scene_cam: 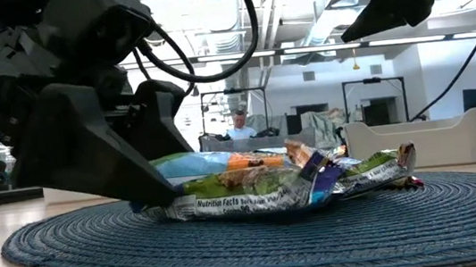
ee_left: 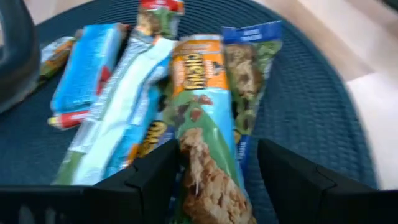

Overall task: Pick and place Granola Bars by type
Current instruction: Put the bottom orange granola bar into the white bin

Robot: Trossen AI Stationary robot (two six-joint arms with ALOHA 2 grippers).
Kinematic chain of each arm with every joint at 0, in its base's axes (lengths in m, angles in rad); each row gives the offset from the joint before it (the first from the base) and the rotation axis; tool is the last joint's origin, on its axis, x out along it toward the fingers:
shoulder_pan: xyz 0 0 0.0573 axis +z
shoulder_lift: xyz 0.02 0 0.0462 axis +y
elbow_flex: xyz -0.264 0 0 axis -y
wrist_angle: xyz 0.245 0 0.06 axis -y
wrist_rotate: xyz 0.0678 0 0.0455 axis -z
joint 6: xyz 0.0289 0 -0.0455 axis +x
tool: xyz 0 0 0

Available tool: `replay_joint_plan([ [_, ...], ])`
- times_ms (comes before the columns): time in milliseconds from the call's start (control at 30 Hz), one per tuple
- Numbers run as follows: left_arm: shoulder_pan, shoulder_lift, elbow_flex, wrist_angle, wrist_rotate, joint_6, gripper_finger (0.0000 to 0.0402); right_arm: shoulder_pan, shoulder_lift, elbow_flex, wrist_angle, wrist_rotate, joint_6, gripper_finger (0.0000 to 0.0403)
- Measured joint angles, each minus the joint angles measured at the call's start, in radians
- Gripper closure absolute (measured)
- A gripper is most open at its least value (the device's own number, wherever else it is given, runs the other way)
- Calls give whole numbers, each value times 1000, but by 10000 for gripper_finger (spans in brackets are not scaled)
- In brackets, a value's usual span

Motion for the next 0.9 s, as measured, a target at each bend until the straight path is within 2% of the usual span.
replay_joint_plan([
  [133, 7, -12, -1, -2, 49, -1, 185, 0, 0, 0, 0, -1, 0, 258],
  [533, 52, -41, -2, -97, 50, -52, 185, 0, 0, 0, 3, -2, 1, 262],
  [900, 54, -45, -2, -92, 89, -46, 185, 0, 0, 0, 2, -2, 6, 264],
])
